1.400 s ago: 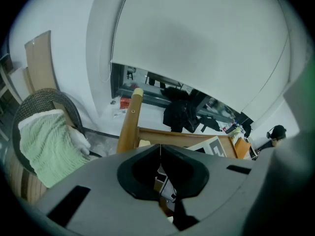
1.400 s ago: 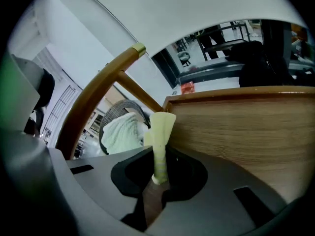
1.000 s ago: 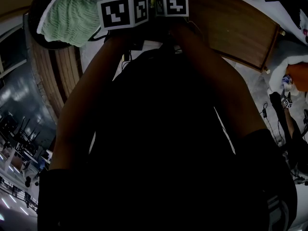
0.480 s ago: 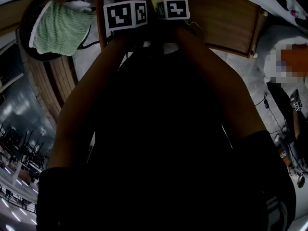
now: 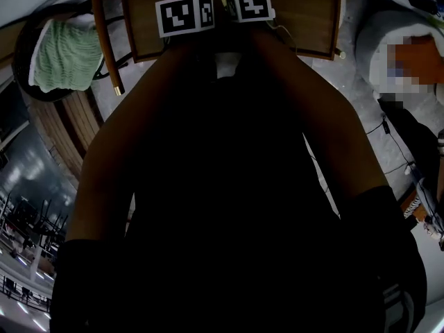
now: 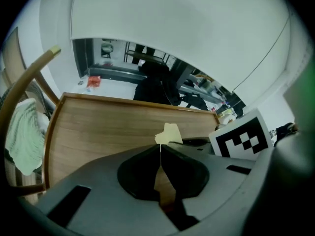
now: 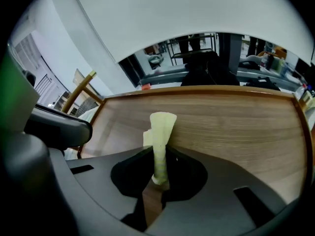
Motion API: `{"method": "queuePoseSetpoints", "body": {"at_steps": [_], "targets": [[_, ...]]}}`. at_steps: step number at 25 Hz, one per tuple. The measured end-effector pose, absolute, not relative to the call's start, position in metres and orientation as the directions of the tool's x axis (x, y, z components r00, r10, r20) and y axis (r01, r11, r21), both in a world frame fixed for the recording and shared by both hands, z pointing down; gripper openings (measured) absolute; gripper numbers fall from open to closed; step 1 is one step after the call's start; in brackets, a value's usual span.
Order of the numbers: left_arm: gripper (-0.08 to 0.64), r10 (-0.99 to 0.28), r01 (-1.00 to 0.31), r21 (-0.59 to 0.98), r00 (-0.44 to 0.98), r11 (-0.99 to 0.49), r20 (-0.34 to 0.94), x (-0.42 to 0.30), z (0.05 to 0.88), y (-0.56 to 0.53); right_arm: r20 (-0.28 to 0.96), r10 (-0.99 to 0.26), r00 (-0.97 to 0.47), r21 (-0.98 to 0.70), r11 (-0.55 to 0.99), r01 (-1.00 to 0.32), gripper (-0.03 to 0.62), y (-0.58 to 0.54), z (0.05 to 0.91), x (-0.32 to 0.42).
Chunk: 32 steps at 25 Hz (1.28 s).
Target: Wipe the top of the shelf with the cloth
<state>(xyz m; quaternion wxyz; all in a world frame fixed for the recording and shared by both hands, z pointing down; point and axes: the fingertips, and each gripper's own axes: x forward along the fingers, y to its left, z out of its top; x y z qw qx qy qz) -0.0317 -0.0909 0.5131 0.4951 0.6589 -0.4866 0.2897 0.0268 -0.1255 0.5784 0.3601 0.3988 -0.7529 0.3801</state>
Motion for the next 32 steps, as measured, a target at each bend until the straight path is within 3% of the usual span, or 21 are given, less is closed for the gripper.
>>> {"method": "queuePoseSetpoints", "body": {"at_steps": [21, 25, 29, 32], "targets": [[0.012, -0.315, -0.876, 0.45, 0.482, -0.17, 0.818, 0.159, 0.523, -0.098, 0.856, -0.451, -0.251, -0.132, 0.279, -0.951, 0.049, -0.139, 0.565, 0.231], [0.012, -0.318, -0.874, 0.441, 0.484, -0.202, 0.815, 0.169, 0.519, -0.098, 0.866, -0.481, -0.136, -0.029, 0.224, -0.974, 0.049, -0.148, 0.564, 0.274], [0.012, -0.332, -0.868, 0.459, 0.497, -0.191, 0.802, 0.166, 0.517, -0.097, 0.922, -0.387, 0.003, 0.046, 0.101, -0.994, 0.049, -0.127, 0.562, 0.308], [0.012, -0.348, -0.866, 0.465, 0.5, -0.183, 0.793, 0.158, 0.51, -0.099, 0.913, -0.405, 0.049, 0.09, 0.082, -0.993, 0.049, -0.131, 0.56, 0.317]]}}
